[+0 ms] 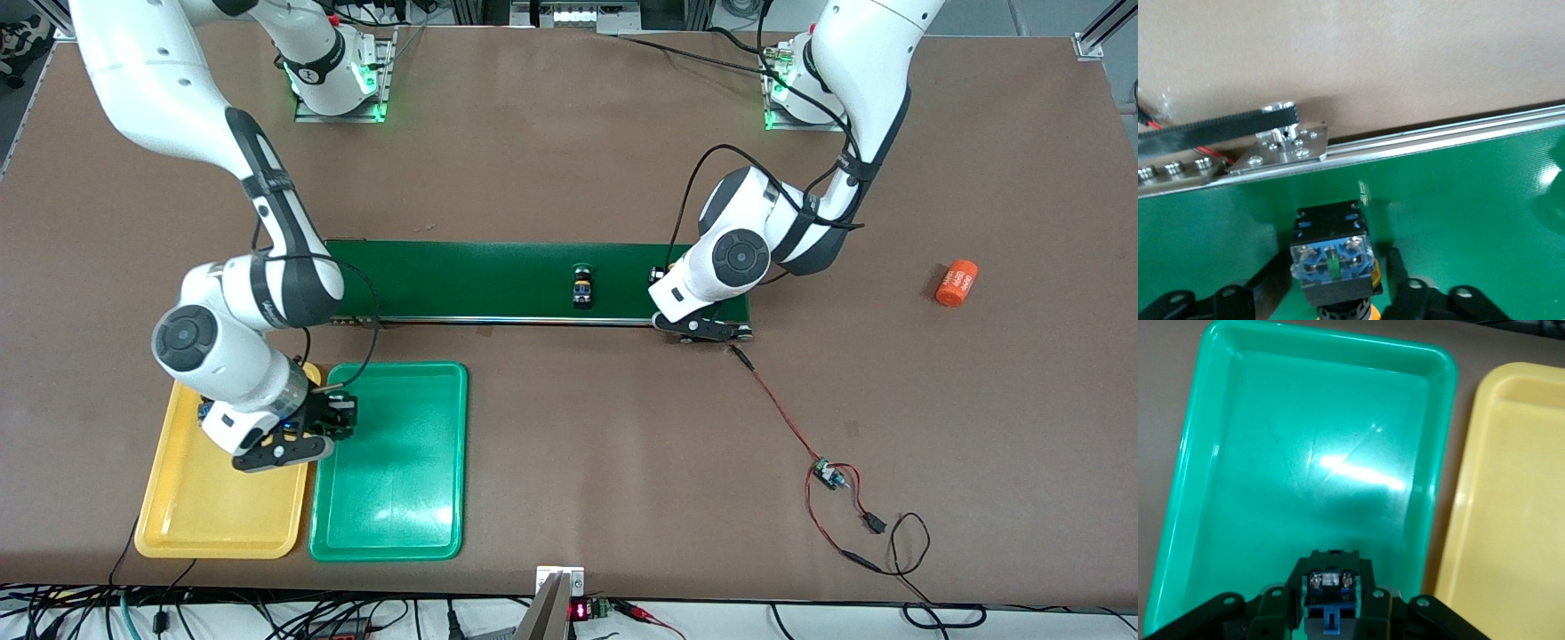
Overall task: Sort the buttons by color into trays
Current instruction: 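Drop the button into the green tray while the left gripper sets another on the belt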
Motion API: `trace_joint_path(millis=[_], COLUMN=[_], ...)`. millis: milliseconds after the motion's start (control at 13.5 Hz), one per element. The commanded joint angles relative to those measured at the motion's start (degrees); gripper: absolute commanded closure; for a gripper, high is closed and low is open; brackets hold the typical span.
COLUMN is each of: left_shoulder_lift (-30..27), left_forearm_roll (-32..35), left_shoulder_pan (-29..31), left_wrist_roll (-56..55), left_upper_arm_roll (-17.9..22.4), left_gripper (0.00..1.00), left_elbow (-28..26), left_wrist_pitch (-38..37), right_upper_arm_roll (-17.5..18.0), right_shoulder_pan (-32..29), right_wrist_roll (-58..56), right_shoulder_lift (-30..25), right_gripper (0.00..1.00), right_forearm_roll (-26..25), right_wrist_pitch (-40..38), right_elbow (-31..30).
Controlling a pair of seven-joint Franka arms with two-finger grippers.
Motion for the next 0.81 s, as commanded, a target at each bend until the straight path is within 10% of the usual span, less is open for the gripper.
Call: trace_joint_path(millis=[0,148,444,739], left_shoulder_lift=[-4.9,-7.72,-8.88,-7.91], left_forearm_roll=[-1.23,-1.06,-0.35,10.17], left_shoulder_pan=[1.55,6.28,20.16,27.48], left_wrist_roll=[3.65,7.33,24.35,32.82], left_upper_arm_roll=[1.81,2.78,3.22,3.22], left_gripper=[0.0,0.0,0.0,0.0], left_elbow=[-0.75,-0.66,-0.84,-1.28], left_wrist_pitch=[-1.09,-4.07,-10.68,-10.42], right_upper_arm_roll=[0.66,0.66,0.66,0.66], right_shoulder_pan=[-0.17,-0.08,0.01,0.36], right_wrist_roll=[-2.21,-2.57,-2.22,-1.78], right_shoulder_lift=[2.72,3.16,4.13,3.69], right_gripper=[0.92,0.89,0.32,0.17], right_forearm_roll=[0.5,0.5,0.58,1.11], right_wrist_pitch=[3.39,4.88,6.48,6.39], right_elbow=[2.27,2.27,2.01,1.92])
